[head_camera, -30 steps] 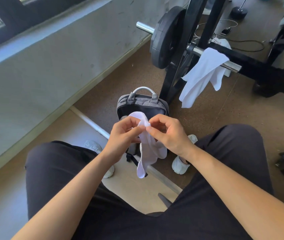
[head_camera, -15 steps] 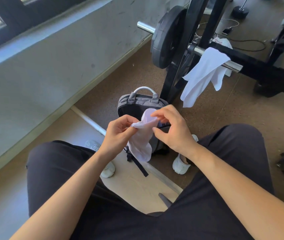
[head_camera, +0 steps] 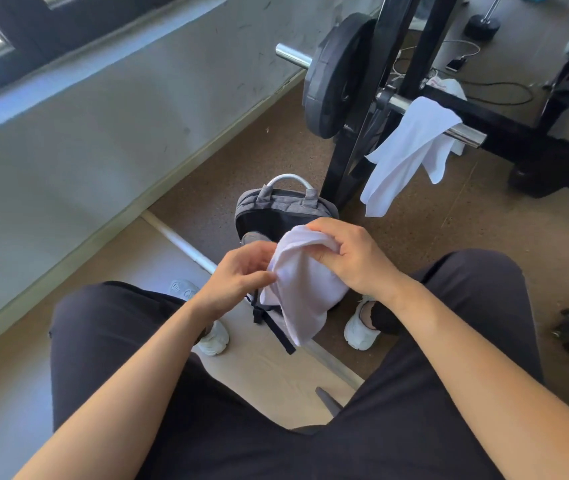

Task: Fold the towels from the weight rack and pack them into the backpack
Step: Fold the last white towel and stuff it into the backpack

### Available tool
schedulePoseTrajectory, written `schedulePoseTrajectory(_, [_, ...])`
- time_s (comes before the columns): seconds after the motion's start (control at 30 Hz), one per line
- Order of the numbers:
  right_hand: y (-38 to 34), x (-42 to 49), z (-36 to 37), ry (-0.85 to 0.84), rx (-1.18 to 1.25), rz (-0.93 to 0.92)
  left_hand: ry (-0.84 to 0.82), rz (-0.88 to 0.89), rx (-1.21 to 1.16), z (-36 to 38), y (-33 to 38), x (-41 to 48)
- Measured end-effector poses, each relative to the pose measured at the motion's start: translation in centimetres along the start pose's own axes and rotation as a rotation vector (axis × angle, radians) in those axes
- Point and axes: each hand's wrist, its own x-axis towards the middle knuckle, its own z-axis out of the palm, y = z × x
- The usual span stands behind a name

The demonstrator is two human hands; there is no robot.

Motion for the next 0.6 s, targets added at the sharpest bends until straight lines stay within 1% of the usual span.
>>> schedulePoseTrajectory(0.1, [0.1, -0.3, -1.7, 0.006, 0.097, 0.031, -0.018, -0.043, 0.132, 0.4, -1.8, 0.8])
schedulePoseTrajectory(0.23, [0.4, -0.7, -2.8, 0.036, 0.192, 0.102, 0.026, 0.032, 0.347, 1.8, -2.4, 1.5])
schedulePoseTrajectory(0.33, [0.7, -0.9, -3.0, 0.069, 0.267, 0.141, 0.085, 0.082, 0.400, 2.7, -2.1, 1.5])
schedulePoseTrajectory(0.47, [0.9, -1.1, -2.3, 0.083, 0.321, 0.172, 0.219, 0.166, 0.496, 4.1, -2.1, 1.8])
schedulePoseTrajectory(0.6, [0.1, -0.8, -1.7, 0.090, 0.348, 0.170, 0.292, 0.221, 0.503, 4.8, -2.2, 2.0])
